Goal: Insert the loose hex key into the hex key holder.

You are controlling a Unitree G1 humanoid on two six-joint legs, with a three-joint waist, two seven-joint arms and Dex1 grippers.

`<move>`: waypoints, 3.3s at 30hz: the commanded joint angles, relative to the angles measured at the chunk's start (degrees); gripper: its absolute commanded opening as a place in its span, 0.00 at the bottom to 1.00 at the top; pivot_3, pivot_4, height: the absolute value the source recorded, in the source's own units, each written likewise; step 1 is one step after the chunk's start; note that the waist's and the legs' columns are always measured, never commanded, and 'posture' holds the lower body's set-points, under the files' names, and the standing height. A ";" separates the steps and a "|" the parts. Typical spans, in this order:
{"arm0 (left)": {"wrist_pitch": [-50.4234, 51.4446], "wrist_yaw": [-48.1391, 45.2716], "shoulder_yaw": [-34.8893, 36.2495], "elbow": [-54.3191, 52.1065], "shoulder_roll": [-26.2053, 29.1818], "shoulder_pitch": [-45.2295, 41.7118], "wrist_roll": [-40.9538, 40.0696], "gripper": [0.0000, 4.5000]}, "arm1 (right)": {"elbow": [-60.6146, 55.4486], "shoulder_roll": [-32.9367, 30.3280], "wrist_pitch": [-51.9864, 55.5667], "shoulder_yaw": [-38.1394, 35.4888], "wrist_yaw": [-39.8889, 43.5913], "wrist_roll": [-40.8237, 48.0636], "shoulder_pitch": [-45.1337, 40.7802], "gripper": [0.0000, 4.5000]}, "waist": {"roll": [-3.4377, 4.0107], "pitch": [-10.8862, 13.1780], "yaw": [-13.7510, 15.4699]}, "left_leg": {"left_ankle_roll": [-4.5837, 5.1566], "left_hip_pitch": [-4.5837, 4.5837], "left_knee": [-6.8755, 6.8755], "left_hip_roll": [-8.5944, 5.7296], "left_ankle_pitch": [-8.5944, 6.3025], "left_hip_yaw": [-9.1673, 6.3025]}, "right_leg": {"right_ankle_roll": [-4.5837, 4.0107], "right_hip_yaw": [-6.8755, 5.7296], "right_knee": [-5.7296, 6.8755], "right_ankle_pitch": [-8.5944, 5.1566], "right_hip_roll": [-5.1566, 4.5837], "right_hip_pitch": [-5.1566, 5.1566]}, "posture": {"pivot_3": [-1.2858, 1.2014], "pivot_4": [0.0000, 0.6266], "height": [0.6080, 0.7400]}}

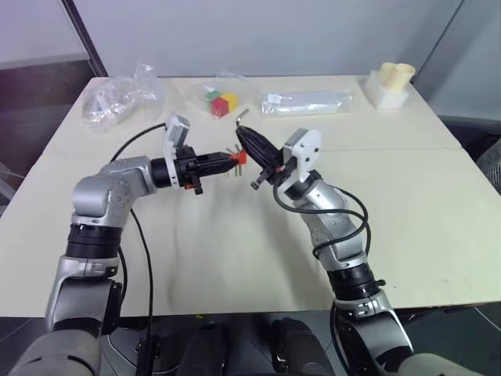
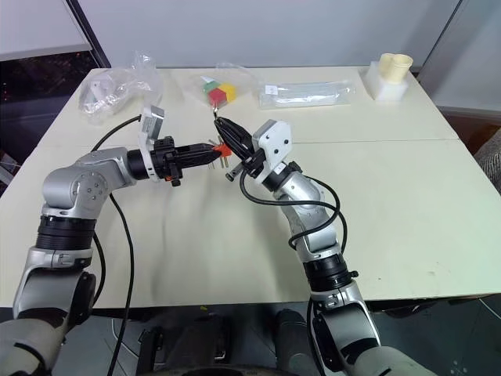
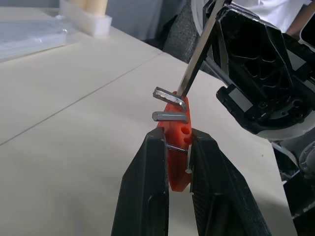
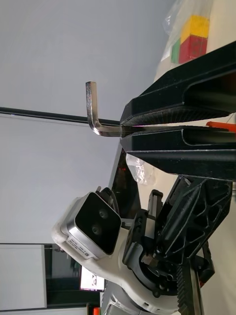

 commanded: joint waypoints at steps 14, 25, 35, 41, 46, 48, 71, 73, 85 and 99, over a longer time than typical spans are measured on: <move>0.32 1.28 2.75 -1.57 -0.09 -1.49 -2.27 0.02 | -1.31 -0.36 -0.15 -1.06 -0.87 0.14 -0.81 0.01 | 0.00 0.00 0.01 | 0.00 0.00 0.00 0.00 0.00 0.00 | 0.00 0.00 0.00 0.00 0.00 0.00 | 0.52 0.24 1.00; 0.19 1.17 2.65 -1.42 0.00 -1.63 -2.02 0.02 | -2.78 -1.66 2.68 -0.84 -0.05 1.10 -0.45 0.57 | 0.00 0.00 0.01 | 0.00 0.00 0.00 0.00 0.00 0.00 | 0.00 0.00 0.00 0.00 0.00 0.00 | 0.52 0.24 1.00; 1.93 1.69 2.45 -2.68 -0.02 -1.07 -2.64 0.02 | -10.17 -5.91 6.18 -3.84 -0.90 2.34 4.97 0.57 | 0.00 0.00 0.17 | 0.00 0.00 0.00 -0.01 0.00 0.00 | 0.00 0.00 -0.01 0.00 -0.01 0.00 | 0.52 0.24 1.00; 8.41 3.04 2.52 -6.64 -0.03 1.66 -5.76 0.02 | -12.93 -6.95 7.82 -4.35 -1.74 2.12 7.16 0.57 | 0.00 0.00 -0.13 | 0.00 0.01 -0.01 0.01 0.00 0.00 | 0.00 0.01 0.00 0.00 0.00 0.00 | 0.52 0.24 1.00; 14.83 7.46 3.45 -9.71 -1.03 6.22 -8.61 0.02 | -13.72 -6.69 8.25 -3.84 -2.53 1.45 8.55 0.57 | 0.00 0.00 -0.01 | 0.00 0.01 -0.01 0.01 0.00 0.00 | 0.00 0.02 0.00 0.00 -0.01 0.00 | 0.52 0.24 1.00; 16.84 9.13 3.47 -10.11 -0.76 7.57 -8.77 0.02 | -13.85 -6.44 8.32 -3.49 -2.83 1.21 8.90 0.57 | 0.00 0.00 0.02 | 0.00 0.01 -0.01 0.01 0.00 0.00 | 0.00 0.02 0.00 0.00 -0.01 0.00 | 0.52 0.24 1.00; 29.76 32.55 11.53 10.26 -2.77 12.43 -1.08 0.02 | -13.31 -5.11 7.09 -1.64 -4.48 -0.46 10.61 0.57 | -0.08 -0.20 -0.27 | -0.02 1.39 -0.44 0.03 -0.01 0.00 | -0.04 0.03 -0.14 -0.02 -0.02 1.18 | 0.52 0.24 1.00; 29.26 32.82 12.09 10.88 -2.44 12.00 -1.33 0.02 | -13.20 -5.05 6.96 -1.55 -4.44 -0.51 10.60 0.57 | -0.08 -0.21 -0.34 | -0.05 1.84 -0.73 0.03 0.01 0.01 | -0.06 0.07 -0.21 -0.04 -0.02 1.47 | 0.52 0.24 1.00; 26.35 33.64 12.58 12.93 -2.20 9.83 -1.59 0.52 | -12.36 -5.07 6.69 -1.49 -3.92 -0.58 9.73 0.58 | -0.08 -0.20 -0.15 | -0.10 1.91 -0.88 0.10 0.03 -0.02 | -0.22 0.08 -0.10 -0.13 0.03 1.40 | 0.52 0.24 1.00; 28.48 37.25 18.45 12.18 0.88 8.17 -2.76 0.99 | -12.62 -5.79 7.09 -1.81 -3.25 -0.69 9.71 0.58 | -0.09 -0.19 -1.61 | -0.10 1.93 -1.09 0.12 0.03 -0.02 | -0.26 0.09 -0.11 -0.16 0.04 1.28 | 0.52 0.24 1.00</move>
